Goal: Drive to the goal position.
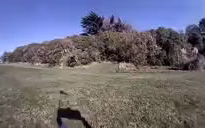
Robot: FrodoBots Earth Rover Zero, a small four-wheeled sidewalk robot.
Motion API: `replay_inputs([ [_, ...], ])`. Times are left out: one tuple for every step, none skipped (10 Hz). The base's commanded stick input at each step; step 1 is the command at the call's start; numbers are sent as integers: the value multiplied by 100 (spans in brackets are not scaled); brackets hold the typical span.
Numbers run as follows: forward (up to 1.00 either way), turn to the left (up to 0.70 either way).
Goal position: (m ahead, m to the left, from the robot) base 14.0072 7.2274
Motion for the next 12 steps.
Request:
replay_inputs([
  [70,0],
  [70,0],
  [70,0],
  [70,0],
  [70,0],
  [70,0],
  [70,0],
  [70,0],
  [70,0],
  [70,0],
  [70,0],
  [70,0],
])
